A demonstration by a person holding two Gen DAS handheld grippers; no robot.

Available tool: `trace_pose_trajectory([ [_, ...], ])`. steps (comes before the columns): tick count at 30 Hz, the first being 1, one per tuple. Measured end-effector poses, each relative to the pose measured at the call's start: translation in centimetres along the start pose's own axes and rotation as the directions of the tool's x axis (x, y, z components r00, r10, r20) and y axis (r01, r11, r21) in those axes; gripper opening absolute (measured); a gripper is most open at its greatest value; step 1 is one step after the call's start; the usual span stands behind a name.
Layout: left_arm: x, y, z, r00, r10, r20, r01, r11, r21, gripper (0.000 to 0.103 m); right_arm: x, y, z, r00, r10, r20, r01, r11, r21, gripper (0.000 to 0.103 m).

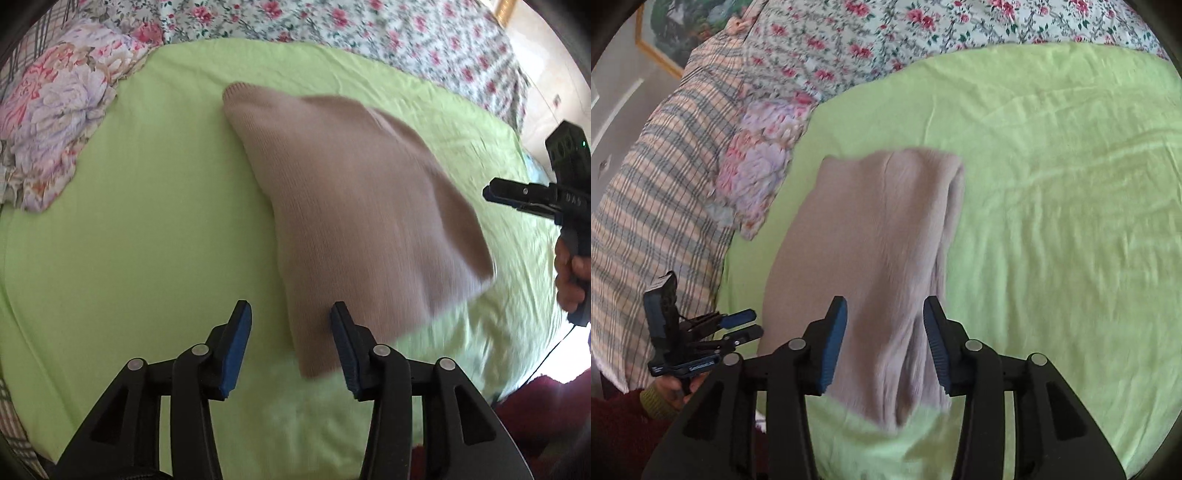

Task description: Fold small clothes

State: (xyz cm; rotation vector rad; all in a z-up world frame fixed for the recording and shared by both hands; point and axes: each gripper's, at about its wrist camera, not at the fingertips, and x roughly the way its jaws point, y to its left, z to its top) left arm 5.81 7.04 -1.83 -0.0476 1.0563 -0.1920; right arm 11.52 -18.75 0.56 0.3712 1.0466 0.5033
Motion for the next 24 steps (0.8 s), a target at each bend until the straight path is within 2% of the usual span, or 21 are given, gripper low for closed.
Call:
trace_pose_trajectory([
  [4,0.6,-1.0,-3.5,1.0,-0.001,-0.013,0.001,1.0,0.003,0.052,1.2,0.0,-2.9,0.998,-0.009,-0.063,0.009,1.0,-0.001,0.045],
  [7,1.1,-1.5,-4.4,1.0,0.005,0.006,-0.005,1.0,0.012,0.052,1.9,0.3,-3.7,0.998,0.022,-0.058,-0.021,1.0,0.011,0.045],
  [9,1.9,-1.8,-4.8,1.0,0.025,0.004,-0.025,0.999,0.029,0.052,3.0,0.3,-4.1,0.996,0.007,-0.085,-0.007,1.0,0.005,0.045],
  [10,2.3,-1.8,-4.8,0.999,0.035,0.003,-0.035,0.999,0.035,0.052,3.5,0.3,-4.1,0.995,-0.008,-0.101,0.008,1.0,0.002,0.043],
  [11,2.6,-1.9,-4.8,0.999,0.048,0.004,-0.048,0.998,0.038,0.052,3.9,0.3,-4.2,0.993,-0.015,-0.114,0.014,1.0,-0.002,0.03],
  [13,2.8,-1.7,-4.5,0.998,0.065,0.008,-0.065,0.998,0.017,0.048,4.1,0.3,-4.1,0.992,0.001,-0.124,-0.001,1.0,-0.003,0.006],
  [17,1.8,-1.7,-3.5,0.998,0.041,0.057,-0.041,0.999,-0.018,0.035,0.7,1.6,-2.7,0.997,0.066,-0.027,-0.066,0.997,-0.029,0.006],
  [19,1.4,-2.1,-3.2,0.997,0.04,0.061,-0.039,0.999,-0.015,0.02,-1.4,2.5,-1.9,0.996,0.086,0.025,-0.084,0.995,-0.062,0.006],
  [20,1.4,-2.3,-3.1,0.997,0.047,0.061,-0.046,0.999,-0.016,0.019,-2.3,2.9,-1.6,0.995,0.085,0.045,-0.082,0.993,-0.081,0.006],
  [22,1.4,-2.5,-3.1,0.997,0.052,0.057,-0.051,0.998,-0.02,0.011,-3.2,3.2,-1.4,0.997,0.052,0.052,-0.045,0.992,-0.12,0.006],
  [24,1.8,-2.6,-3.1,0.997,0.06,0.042,-0.059,0.998,-0.03,0.01,-2.0,2.8,-1.7,0.999,-0.046,0.021,0.049,0.984,-0.169,0.006],
])
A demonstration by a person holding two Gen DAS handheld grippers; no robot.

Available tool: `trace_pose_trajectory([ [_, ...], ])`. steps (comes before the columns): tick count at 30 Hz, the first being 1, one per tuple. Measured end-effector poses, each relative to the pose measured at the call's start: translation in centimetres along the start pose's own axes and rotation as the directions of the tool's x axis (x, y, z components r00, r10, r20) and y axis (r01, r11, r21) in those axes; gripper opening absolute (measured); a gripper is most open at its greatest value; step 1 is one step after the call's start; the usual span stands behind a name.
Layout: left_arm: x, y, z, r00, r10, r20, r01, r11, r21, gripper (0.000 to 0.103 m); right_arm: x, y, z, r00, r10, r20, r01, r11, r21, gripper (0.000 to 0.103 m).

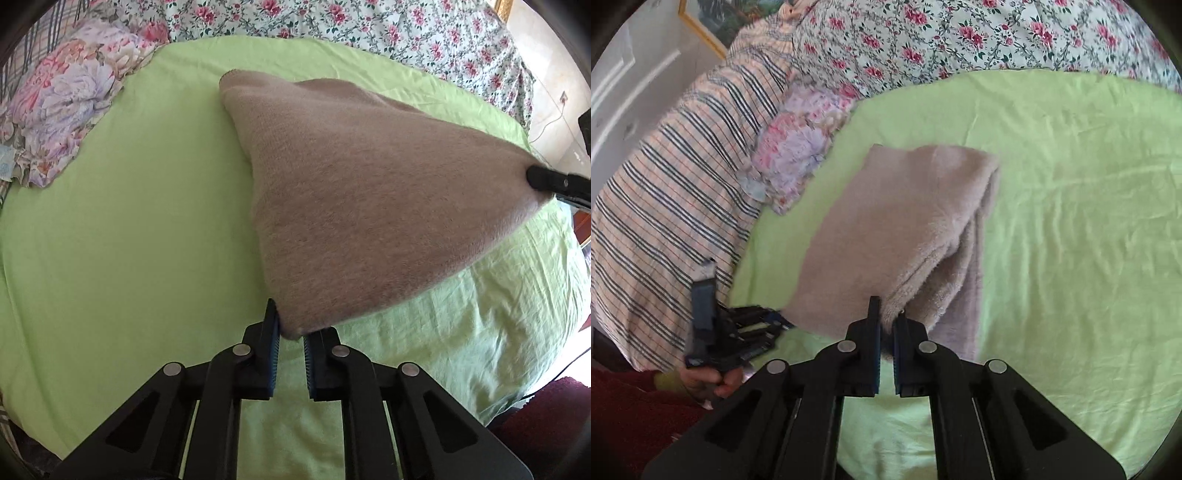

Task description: Fold small clothes

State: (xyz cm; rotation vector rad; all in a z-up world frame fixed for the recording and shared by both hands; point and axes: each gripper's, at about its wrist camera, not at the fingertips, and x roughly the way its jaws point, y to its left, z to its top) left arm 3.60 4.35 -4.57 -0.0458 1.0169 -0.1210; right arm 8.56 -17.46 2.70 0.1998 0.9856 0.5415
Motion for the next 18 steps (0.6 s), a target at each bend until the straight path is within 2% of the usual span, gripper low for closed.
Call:
trace_pose_trajectory([
  [2,0.5,-0.2,-0.2,1.0,0.01,-0.018,-0.01,1.0,0.001,0.009,2.1,-1.1,-1.0,0.996,-0.069,-0.052,0.068,0.998,-0.013,0.006],
  [6,1.6,-0.4,-0.4,0.998,0.034,-0.049,-0.033,0.999,0.018,0.009,5.3,-3.5,-2.1,0.987,-0.124,-0.106,0.127,0.991,0.027,0.006],
  [11,2.0,0.7,-0.4,0.998,-0.01,-0.07,0.008,1.0,-0.03,0.009,7.2,-3.8,-2.8,0.978,-0.154,-0.139,0.159,0.987,0.031,0.005],
  [15,2.4,1.7,-0.7,0.994,-0.055,-0.093,0.049,0.996,-0.07,0.009,7.0,-4.2,-3.2,0.982,-0.132,-0.134,0.144,0.986,0.084,0.005],
  [16,2.2,1.8,-0.7,0.993,-0.068,-0.098,0.062,0.996,-0.068,0.01,6.9,-4.5,-3.3,0.983,-0.125,-0.136,0.139,0.985,0.103,0.009],
  [17,1.9,2.0,-0.8,0.991,-0.085,-0.099,0.079,0.994,-0.07,0.011,6.6,-4.9,-3.3,0.983,-0.113,-0.142,0.131,0.983,0.126,0.019],
  [18,1.5,2.4,-0.8,0.99,-0.106,-0.097,0.099,0.992,-0.074,0.013,6.2,-5.3,-3.4,0.984,-0.098,-0.146,0.12,0.981,0.151,0.023],
])
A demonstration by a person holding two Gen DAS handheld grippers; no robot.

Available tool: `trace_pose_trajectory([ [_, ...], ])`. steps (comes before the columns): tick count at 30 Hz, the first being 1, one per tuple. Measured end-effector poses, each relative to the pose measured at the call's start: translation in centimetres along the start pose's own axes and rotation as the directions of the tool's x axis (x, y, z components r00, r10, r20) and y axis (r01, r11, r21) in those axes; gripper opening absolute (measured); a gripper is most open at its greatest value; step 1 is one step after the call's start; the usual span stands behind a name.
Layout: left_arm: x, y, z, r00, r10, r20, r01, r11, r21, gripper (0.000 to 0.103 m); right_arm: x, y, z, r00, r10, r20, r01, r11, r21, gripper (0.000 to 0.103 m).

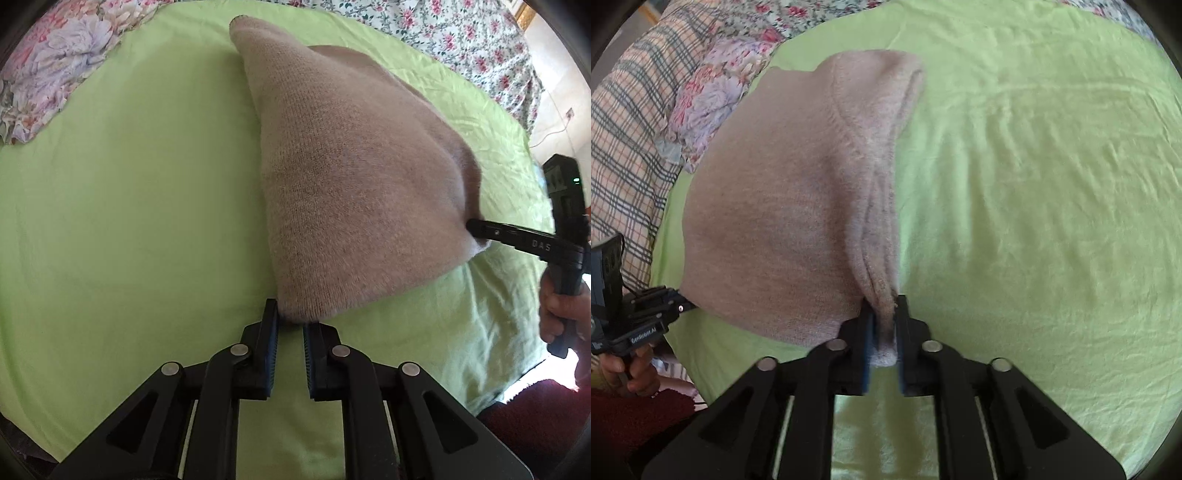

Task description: Fold small clothes

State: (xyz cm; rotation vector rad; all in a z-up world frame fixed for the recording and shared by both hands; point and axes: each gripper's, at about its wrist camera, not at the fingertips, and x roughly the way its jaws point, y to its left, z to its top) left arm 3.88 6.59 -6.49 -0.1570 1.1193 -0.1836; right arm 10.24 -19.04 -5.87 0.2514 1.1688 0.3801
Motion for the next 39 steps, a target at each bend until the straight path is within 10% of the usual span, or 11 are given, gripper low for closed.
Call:
trace_pose_trajectory([
  [10,-6.7,0.6,2.6,0.988,-0.095,0.121,0.089,0.995,0.05,0.043,-5.3,-0.8,2.7,0.99,0.067,0.126,-0.078,0.994,0.082,0.032],
  [18,-4.9,-1.6,9.5,0.973,-0.157,0.171,0.143,0.986,0.089,0.043,-0.5,0.6,9.5,0.99,0.105,0.093,-0.113,0.99,0.084,0.047],
  [21,-3.5,-2.5,10.8,0.971,-0.185,0.149,0.172,0.98,0.096,0.041,1.3,-0.3,10.2,0.985,0.161,0.053,-0.167,0.979,0.12,0.046],
  [23,-2.4,-2.8,11.4,0.973,-0.194,0.127,0.181,0.977,0.109,0.041,1.4,-0.2,10.6,0.988,0.145,0.053,-0.15,0.982,0.115,0.019],
  [26,-0.5,-2.4,12.0,0.984,-0.149,0.098,0.14,0.986,0.09,0.031,0.1,-0.1,10.9,0.989,0.107,0.106,-0.118,0.988,0.104,0.009],
  [29,1.0,-1.7,12.3,0.986,-0.152,0.071,0.148,0.987,0.065,0.015,1.7,-0.2,11.0,0.997,0.036,0.07,-0.042,0.995,0.091,0.009],
  [39,3.4,-1.9,12.7,0.992,-0.113,0.056,0.11,0.992,0.065,0.008,2.9,-0.6,11.6,0.997,-0.003,0.073,-0.003,0.996,0.086,0.011],
])
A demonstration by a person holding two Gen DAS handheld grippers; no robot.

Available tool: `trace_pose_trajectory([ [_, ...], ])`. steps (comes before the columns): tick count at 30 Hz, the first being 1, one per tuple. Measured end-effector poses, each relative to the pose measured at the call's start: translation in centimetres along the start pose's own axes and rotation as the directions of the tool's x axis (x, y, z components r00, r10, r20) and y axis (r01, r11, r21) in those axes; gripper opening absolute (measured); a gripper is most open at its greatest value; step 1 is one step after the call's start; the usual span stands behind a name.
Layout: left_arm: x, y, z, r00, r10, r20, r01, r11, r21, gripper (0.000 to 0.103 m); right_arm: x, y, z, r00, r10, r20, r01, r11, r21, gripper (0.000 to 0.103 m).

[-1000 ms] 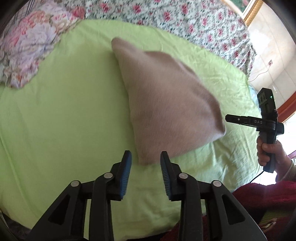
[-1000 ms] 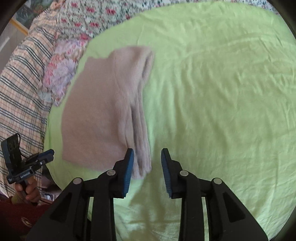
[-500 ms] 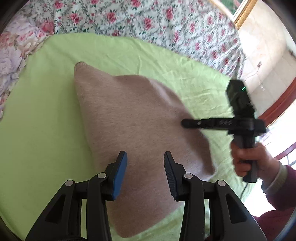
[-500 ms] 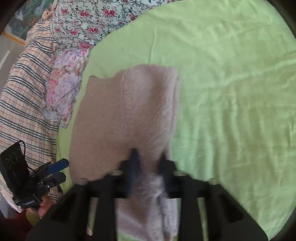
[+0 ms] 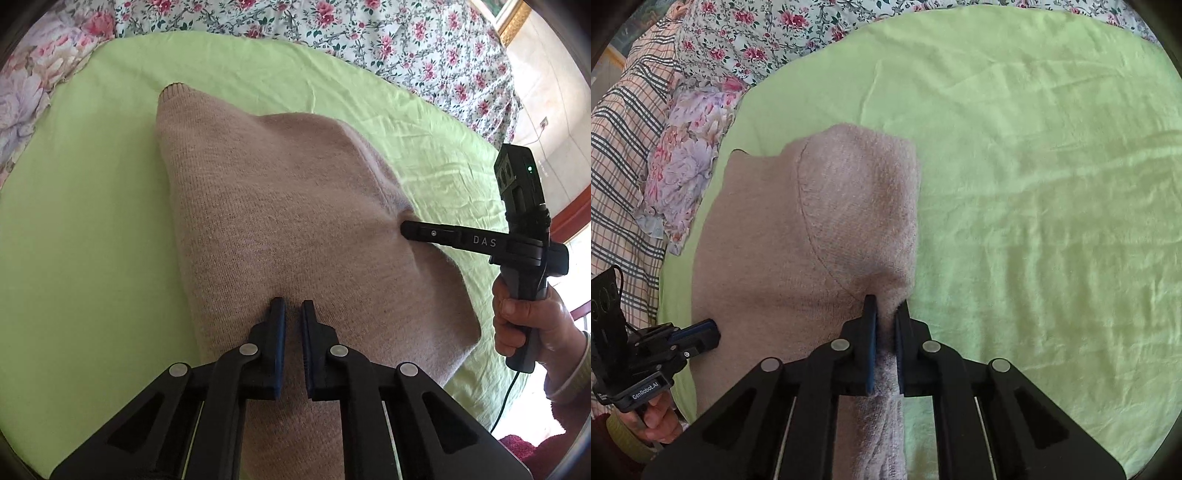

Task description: Fold small clothes

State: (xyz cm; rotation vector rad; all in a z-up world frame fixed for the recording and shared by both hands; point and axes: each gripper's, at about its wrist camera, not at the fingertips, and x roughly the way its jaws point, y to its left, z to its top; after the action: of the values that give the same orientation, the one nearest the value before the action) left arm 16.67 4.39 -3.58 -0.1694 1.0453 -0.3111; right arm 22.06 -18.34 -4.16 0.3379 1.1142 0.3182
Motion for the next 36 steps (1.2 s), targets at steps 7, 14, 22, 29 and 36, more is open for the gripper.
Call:
trace_pose_trajectory([
  [7,-3.9,-0.8,-2.2,0.999,-0.023,0.034,0.022,1.0,0.02,0.014,-5.8,-0.7,-2.3,0.994,0.012,0.109,-0.017,0.999,0.045,0.017],
  [14,-5.3,-1.0,-6.3,0.999,-0.039,-0.009,0.04,0.998,0.039,0.015,-9.0,3.0,-6.7,0.989,0.09,0.118,-0.076,0.99,-0.119,0.02],
  [22,-4.2,-0.5,-9.1,0.999,-0.013,-0.043,0.015,1.0,0.027,0.016,-4.5,3.5,-10.8,0.999,0.012,-0.041,-0.02,0.982,-0.187,0.02],
  [29,-3.1,0.0,-9.6,0.998,0.001,-0.055,0.001,0.999,0.033,0.016,-3.0,2.5,-11.1,0.998,-0.01,-0.063,-0.001,0.985,-0.171,0.02],
  [36,-2.9,0.2,-9.7,0.998,0.009,-0.058,-0.007,0.999,0.034,0.016,-3.3,2.0,-11.5,0.998,-0.005,-0.065,-0.006,0.985,-0.174,0.02],
])
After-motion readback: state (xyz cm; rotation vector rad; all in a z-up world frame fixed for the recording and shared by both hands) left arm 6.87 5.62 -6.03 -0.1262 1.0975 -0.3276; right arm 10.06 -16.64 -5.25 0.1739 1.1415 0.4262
